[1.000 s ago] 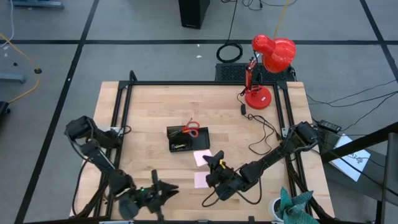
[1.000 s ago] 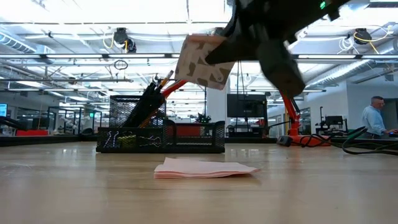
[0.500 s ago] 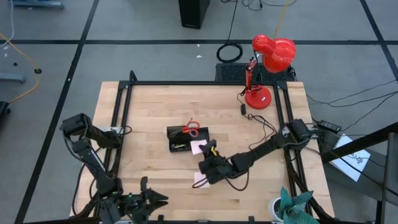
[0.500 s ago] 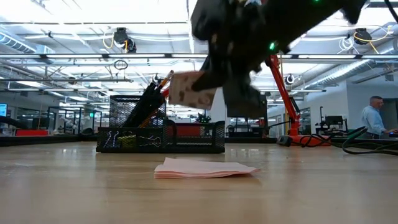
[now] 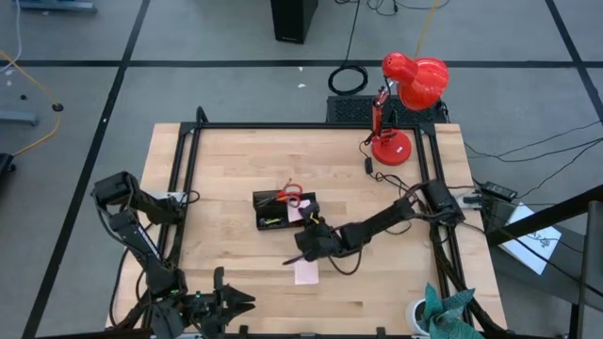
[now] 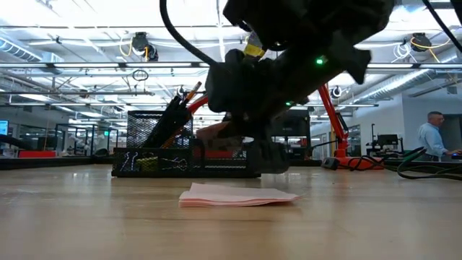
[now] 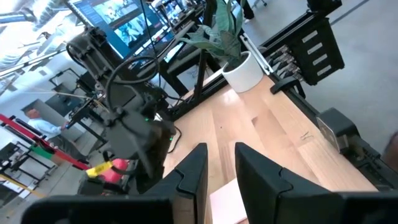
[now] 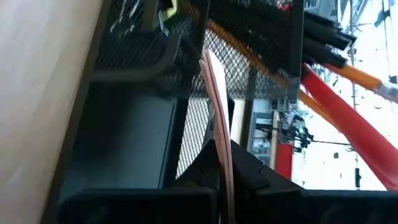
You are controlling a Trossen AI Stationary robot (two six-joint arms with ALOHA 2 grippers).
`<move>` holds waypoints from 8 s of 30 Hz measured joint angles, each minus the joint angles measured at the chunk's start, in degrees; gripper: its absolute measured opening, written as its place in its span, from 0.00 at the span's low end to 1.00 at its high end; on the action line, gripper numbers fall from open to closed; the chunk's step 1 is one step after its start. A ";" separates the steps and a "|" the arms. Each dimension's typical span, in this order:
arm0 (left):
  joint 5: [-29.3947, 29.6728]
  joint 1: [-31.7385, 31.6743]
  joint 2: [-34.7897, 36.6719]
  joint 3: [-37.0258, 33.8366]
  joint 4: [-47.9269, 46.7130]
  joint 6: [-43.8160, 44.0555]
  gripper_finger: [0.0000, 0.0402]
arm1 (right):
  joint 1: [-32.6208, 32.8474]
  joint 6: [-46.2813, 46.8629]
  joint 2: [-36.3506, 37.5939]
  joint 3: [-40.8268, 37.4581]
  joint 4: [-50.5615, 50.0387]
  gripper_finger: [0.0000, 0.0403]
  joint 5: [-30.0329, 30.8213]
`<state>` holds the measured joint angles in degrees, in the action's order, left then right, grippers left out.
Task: Pick and place office supplies into organizer
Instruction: Put the pink sticky note into the mesh desk organizer
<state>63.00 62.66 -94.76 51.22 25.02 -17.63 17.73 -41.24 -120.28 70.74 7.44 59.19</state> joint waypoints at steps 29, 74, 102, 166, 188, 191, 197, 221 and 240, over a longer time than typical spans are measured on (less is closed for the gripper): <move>-0.09 0.00 -0.02 0.00 -5.09 4.73 0.22 | -4.94 -1.33 0.15 -0.02 -0.79 0.00 -6.09; -6.59 -1.62 -0.04 0.00 -6.97 7.69 0.22 | -4.77 11.52 3.47 -0.26 -11.12 0.49 -19.96; -6.90 -1.55 -0.04 0.00 -7.72 8.63 0.22 | -20.57 28.54 19.58 -0.08 -13.83 0.01 -33.83; -9.13 -2.95 -0.04 0.00 -10.30 11.99 0.22 | -21.31 32.82 14.03 -0.02 -14.62 0.00 -45.92; -9.12 -3.26 -0.04 0.00 -9.91 13.49 0.22 | 17.84 28.43 22.06 0.02 -16.33 0.21 -17.17; -9.54 -3.94 -0.04 0.00 -9.84 14.79 0.22 | 19.70 28.55 18.97 0.02 -16.11 0.30 -17.08; -15.74 -7.71 -0.04 0.00 -9.89 28.02 0.22 | 21.81 26.84 12.14 0.00 -16.28 0.45 -15.97; -31.53 -18.33 -11.43 -1.01 -5.77 41.16 0.22 | 23.15 21.01 -0.86 0.13 -11.32 0.49 -16.73; -33.66 -25.67 -15.37 -1.01 -3.89 46.57 0.22 | 24.07 15.76 -1.10 0.02 -20.21 0.50 -18.81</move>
<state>29.34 36.98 -110.13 50.22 21.12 28.94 41.80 -25.48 -121.38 70.76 -12.77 40.38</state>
